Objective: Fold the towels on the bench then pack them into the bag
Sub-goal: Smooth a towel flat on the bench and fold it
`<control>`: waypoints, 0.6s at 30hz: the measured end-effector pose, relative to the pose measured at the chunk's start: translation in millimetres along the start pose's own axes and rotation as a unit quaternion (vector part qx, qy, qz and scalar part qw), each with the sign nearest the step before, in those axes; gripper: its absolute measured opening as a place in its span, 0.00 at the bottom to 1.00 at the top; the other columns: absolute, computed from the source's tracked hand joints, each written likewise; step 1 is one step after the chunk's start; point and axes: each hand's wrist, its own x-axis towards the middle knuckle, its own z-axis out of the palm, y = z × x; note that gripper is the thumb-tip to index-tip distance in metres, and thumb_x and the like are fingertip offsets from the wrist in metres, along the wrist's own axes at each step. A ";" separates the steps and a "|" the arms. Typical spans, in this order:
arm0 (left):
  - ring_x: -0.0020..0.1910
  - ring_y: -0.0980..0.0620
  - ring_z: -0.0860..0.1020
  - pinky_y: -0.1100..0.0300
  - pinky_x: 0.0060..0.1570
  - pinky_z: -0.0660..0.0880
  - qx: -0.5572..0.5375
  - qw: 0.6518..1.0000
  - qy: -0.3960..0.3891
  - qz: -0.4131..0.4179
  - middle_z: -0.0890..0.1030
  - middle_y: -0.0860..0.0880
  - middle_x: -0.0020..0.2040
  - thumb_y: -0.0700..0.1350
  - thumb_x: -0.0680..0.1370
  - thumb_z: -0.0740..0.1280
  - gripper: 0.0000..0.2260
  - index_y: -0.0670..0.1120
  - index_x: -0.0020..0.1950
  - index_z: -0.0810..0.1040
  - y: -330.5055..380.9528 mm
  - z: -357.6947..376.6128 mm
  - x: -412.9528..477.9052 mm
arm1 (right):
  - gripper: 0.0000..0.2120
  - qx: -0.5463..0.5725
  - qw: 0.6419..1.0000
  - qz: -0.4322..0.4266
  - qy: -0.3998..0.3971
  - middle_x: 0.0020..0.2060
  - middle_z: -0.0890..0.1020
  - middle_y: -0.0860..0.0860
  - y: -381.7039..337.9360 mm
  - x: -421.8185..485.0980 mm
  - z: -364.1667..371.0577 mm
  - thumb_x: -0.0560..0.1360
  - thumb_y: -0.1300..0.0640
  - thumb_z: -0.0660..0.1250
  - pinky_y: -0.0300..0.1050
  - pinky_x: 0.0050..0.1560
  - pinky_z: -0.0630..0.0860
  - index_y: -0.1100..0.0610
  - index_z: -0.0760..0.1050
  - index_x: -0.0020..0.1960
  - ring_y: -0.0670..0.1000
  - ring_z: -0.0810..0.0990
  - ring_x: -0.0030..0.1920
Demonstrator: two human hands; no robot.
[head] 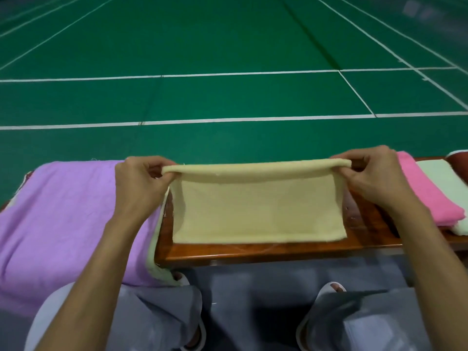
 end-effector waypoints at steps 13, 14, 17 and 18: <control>0.46 0.50 0.74 0.54 0.40 0.71 0.174 0.964 -0.185 0.081 0.77 0.55 0.44 0.47 0.67 0.83 0.11 0.59 0.41 0.84 -29.1 -12.7 -19.3 | 0.18 0.011 0.991 -0.006 -0.136 0.41 0.86 0.35 28.8 -19.7 -8.6 0.68 0.67 0.80 0.37 0.47 0.80 0.45 0.85 0.46 0.40 0.84 0.41; 0.47 0.53 0.75 0.56 0.41 0.73 0.202 0.941 -0.269 0.039 0.77 0.57 0.46 0.49 0.66 0.84 0.13 0.61 0.41 0.82 -28.4 -10.9 -24.4 | 0.17 -0.054 0.971 0.022 -0.230 0.44 0.86 0.38 34.3 -22.2 -8.4 0.67 0.61 0.82 0.41 0.49 0.80 0.43 0.84 0.46 0.42 0.84 0.44; 0.46 0.57 0.76 0.67 0.40 0.71 0.216 0.899 -0.382 -0.017 0.78 0.57 0.50 0.60 0.66 0.81 0.18 0.56 0.51 0.83 -19.7 -5.7 -31.3 | 0.17 -0.142 0.922 0.071 -0.354 0.48 0.84 0.38 40.6 -22.1 -12.8 0.66 0.57 0.83 0.36 0.51 0.76 0.45 0.83 0.51 0.40 0.81 0.49; 0.46 0.57 0.76 0.66 0.41 0.72 0.210 0.911 -0.354 -0.013 0.79 0.56 0.51 0.64 0.66 0.78 0.21 0.54 0.53 0.83 -17.7 -2.5 -31.2 | 0.15 -0.142 0.934 0.067 -0.322 0.47 0.85 0.41 37.9 -20.1 -11.8 0.67 0.60 0.81 0.38 0.49 0.77 0.46 0.83 0.49 0.41 0.82 0.47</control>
